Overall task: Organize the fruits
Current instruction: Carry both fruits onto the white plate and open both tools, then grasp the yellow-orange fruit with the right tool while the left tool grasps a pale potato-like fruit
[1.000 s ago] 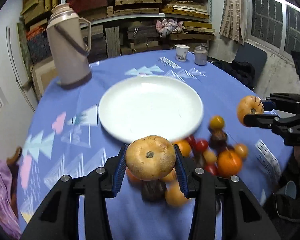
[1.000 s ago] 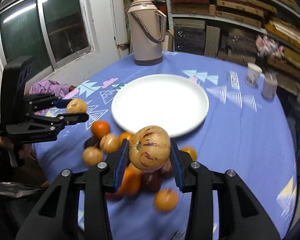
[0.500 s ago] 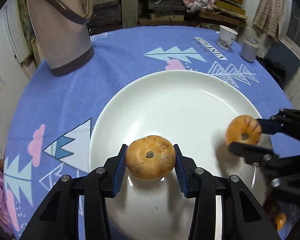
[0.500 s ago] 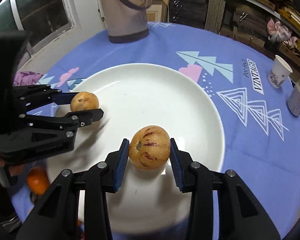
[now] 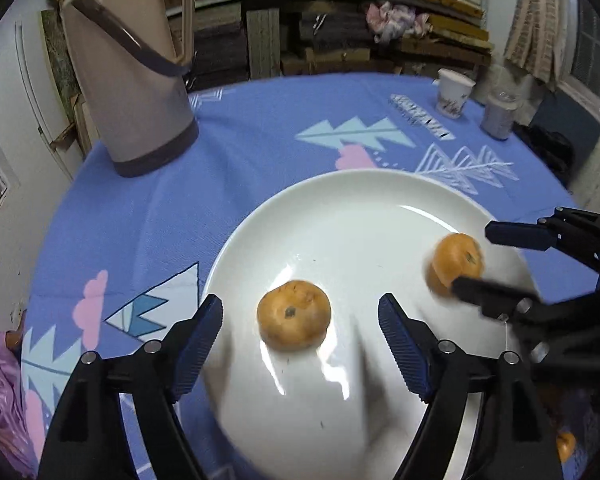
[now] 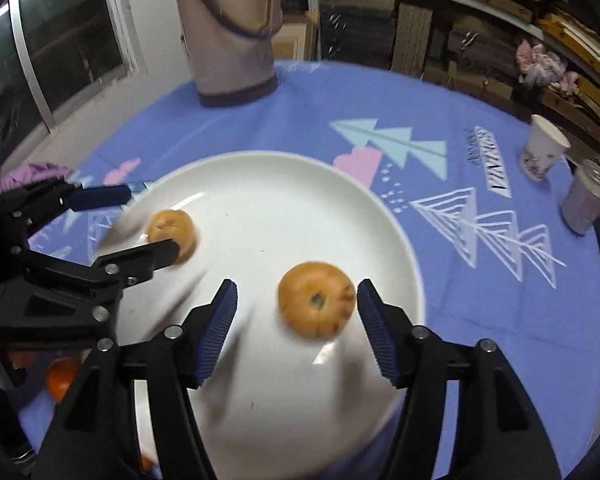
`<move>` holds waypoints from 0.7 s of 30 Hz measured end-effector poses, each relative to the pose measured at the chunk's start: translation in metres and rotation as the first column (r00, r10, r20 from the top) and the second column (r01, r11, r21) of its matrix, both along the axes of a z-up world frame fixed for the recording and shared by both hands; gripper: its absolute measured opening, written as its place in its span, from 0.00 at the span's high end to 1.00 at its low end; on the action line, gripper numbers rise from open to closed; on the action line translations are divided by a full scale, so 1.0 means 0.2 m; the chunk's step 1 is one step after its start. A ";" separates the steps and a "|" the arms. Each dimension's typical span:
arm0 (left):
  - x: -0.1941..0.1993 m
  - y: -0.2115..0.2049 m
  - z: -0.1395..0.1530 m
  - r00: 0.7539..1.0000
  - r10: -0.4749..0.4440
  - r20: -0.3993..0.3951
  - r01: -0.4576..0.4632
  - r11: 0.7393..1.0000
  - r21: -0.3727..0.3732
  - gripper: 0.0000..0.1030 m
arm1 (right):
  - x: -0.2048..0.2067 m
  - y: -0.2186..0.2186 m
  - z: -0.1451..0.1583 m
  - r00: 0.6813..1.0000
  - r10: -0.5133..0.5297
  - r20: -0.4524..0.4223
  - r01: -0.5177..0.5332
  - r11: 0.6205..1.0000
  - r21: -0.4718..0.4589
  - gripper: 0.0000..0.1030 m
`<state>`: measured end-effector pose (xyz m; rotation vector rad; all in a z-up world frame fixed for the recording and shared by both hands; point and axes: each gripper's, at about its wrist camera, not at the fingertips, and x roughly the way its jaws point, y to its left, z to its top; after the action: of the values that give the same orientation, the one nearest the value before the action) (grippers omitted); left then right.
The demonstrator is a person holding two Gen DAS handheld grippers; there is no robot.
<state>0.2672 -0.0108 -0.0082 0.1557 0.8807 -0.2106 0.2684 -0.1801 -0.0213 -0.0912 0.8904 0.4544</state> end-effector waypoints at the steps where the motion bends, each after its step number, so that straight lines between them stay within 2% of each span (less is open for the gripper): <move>1: -0.05 0.02 0.03 1.000 -0.003 0.014 0.003 1.000 -0.009 0.19 | -0.05 -0.04 0.03 1.000 -0.012 0.020 0.012 1.000 0.017 0.36; 4: -0.18 0.05 0.07 0.999 -0.012 0.042 0.013 1.000 -0.012 0.11 | -0.20 -0.14 0.11 0.996 -0.050 0.081 0.044 0.997 0.063 0.19; 7: -0.33 0.08 0.09 0.997 -0.016 0.074 0.016 1.000 -0.004 0.07 | -0.40 -0.25 0.16 0.987 -0.080 0.137 0.064 0.990 0.124 0.11; 11: -0.53 0.11 0.08 0.996 -0.011 0.090 0.011 1.000 -0.004 0.05 | -0.69 -0.35 0.16 0.986 -0.089 0.139 0.068 0.986 0.151 0.09; 14: -0.68 0.14 0.05 0.996 0.003 0.084 -0.001 1.000 -0.017 0.05 | -0.88 -0.38 0.11 0.990 -0.070 0.120 0.054 0.989 0.139 0.08; 16: -0.75 0.17 0.03 0.997 0.017 0.070 -0.015 0.999 -0.030 0.04 | -0.99 -0.38 0.08 0.992 -0.058 0.116 0.045 0.992 0.117 0.09; 20: -0.86 0.21 -0.01 0.998 0.041 0.039 -0.038 0.997 -0.066 0.04 | -1.20 -0.37 0.00 0.994 -0.025 0.110 0.023 1.000 0.015 0.09; 21: -0.88 0.22 -0.02 0.998 0.049 0.031 -0.046 0.996 -0.078 0.03 | -1.25 -0.37 -0.02 0.994 -0.011 0.111 0.012 1.000 -0.009 0.12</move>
<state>0.0915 0.0328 -0.0118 0.0663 0.8410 -0.1969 0.0183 -0.2535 -0.0263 -0.1193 0.7836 0.4298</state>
